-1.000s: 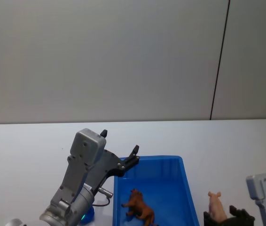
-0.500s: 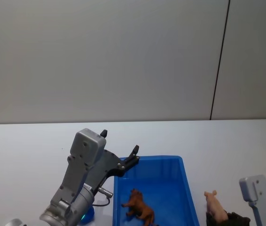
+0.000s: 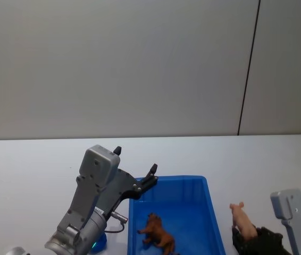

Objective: Pick up the two dolls from the table and place them into the box.

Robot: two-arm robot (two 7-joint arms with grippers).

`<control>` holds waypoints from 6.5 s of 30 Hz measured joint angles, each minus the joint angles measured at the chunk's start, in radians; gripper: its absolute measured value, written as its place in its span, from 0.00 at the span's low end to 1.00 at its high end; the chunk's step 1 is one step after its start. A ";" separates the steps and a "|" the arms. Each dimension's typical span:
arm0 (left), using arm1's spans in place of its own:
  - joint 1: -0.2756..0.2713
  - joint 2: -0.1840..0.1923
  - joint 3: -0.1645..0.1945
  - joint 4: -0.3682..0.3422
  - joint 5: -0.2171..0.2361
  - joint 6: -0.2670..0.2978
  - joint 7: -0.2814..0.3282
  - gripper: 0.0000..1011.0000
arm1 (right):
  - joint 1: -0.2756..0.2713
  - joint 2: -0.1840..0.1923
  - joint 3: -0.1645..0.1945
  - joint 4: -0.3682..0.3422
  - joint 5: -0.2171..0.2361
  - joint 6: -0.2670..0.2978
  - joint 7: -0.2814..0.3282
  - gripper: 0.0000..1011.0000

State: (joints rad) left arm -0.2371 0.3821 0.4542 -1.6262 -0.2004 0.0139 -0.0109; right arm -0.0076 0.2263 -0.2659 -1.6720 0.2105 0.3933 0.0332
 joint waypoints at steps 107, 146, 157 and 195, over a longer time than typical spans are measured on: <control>0.065 0.039 -0.030 -0.066 -0.106 0.118 0.098 0.99 | -0.048 0.028 0.020 -0.122 0.035 -0.127 -0.016 0.99; 0.099 0.061 -0.072 0.027 -0.194 0.253 0.077 0.99 | -0.051 0.030 0.021 -0.123 0.037 -0.129 -0.019 0.99; 0.093 0.058 -0.081 0.084 -0.217 0.256 0.019 0.93 | -0.051 0.030 0.021 -0.123 0.037 -0.129 -0.019 0.99; 0.104 0.062 -0.094 0.073 -0.203 0.218 -0.062 0.22 | -0.051 0.030 0.021 -0.123 0.037 -0.129 -0.019 0.99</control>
State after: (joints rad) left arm -0.1336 0.4444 0.3605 -1.5528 -0.4031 0.2323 -0.0732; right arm -0.0583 0.2558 -0.2449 -1.7950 0.2471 0.2648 0.0145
